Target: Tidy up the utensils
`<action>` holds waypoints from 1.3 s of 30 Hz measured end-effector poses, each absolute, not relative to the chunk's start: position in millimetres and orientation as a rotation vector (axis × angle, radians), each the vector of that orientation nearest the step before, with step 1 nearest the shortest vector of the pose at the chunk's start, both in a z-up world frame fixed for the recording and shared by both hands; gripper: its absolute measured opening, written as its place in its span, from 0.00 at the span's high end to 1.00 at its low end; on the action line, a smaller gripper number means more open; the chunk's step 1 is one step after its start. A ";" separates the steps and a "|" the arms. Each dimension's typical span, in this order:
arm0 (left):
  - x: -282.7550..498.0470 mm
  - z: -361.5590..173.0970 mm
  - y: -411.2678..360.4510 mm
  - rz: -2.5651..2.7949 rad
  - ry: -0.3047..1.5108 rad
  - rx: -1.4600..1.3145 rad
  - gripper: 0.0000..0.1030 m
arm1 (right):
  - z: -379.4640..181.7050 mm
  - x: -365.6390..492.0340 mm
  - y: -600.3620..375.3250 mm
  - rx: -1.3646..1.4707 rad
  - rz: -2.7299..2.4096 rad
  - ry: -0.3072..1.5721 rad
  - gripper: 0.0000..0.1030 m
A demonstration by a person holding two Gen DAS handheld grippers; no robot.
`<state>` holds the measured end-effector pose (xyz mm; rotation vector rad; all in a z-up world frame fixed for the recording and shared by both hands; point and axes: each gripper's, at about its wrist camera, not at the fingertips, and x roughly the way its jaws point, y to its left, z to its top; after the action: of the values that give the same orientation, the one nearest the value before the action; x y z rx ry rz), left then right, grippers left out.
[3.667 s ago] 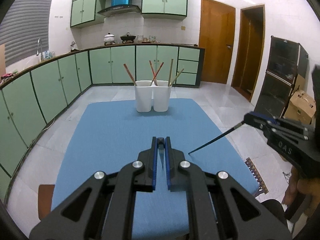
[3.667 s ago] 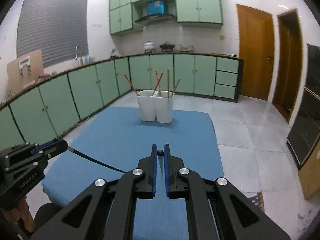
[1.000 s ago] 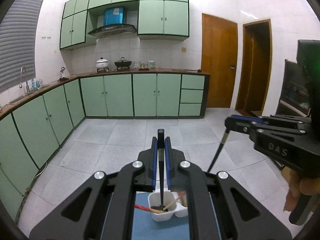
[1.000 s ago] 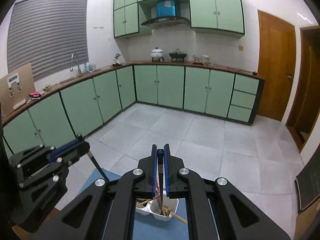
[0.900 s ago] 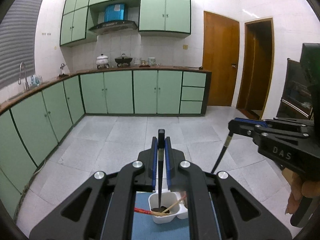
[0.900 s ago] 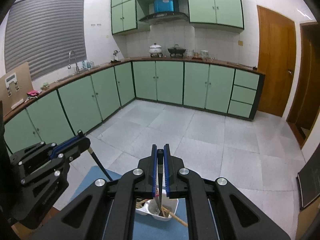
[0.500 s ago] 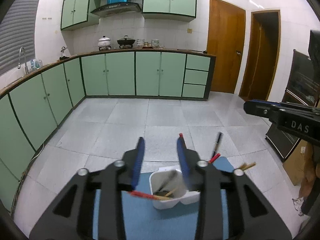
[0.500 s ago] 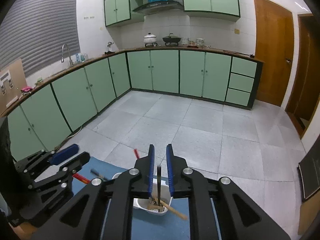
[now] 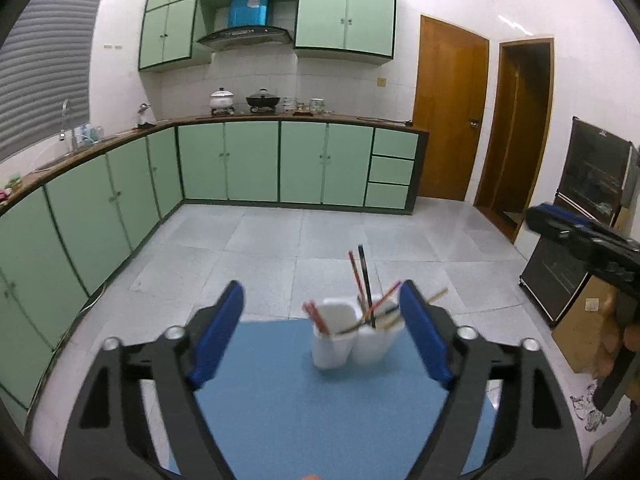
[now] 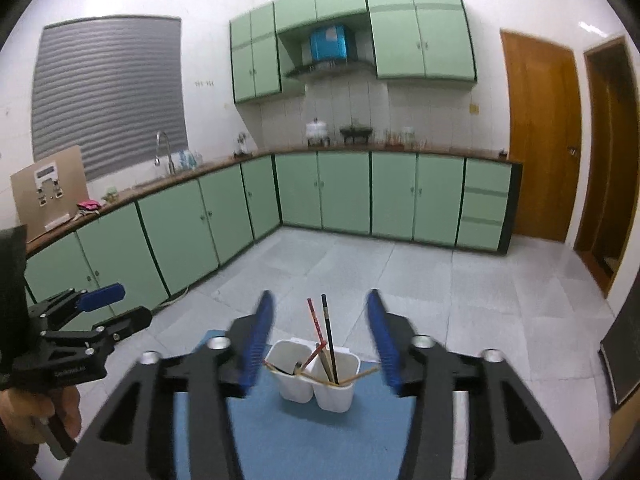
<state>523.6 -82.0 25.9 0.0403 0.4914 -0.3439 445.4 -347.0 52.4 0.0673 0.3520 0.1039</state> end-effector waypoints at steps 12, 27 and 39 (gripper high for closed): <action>305.7 -28.5 -39.8 -0.168 0.488 0.063 0.05 | -36.1 229.9 -287.1 0.097 -0.088 0.389 0.05; 143.6 -33.0 -5.1 -0.146 0.504 0.010 0.05 | -52.5 89.3 -251.5 0.116 -0.122 0.443 0.05; 128.5 -23.3 -10.3 -0.171 0.535 -0.003 0.05 | -41.9 79.7 -252.7 0.128 -0.118 0.423 0.05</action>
<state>128.5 -10.3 -23.3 -0.0027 0.5345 -0.1707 79.7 -252.7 -41.9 0.1275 0.4234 -0.1182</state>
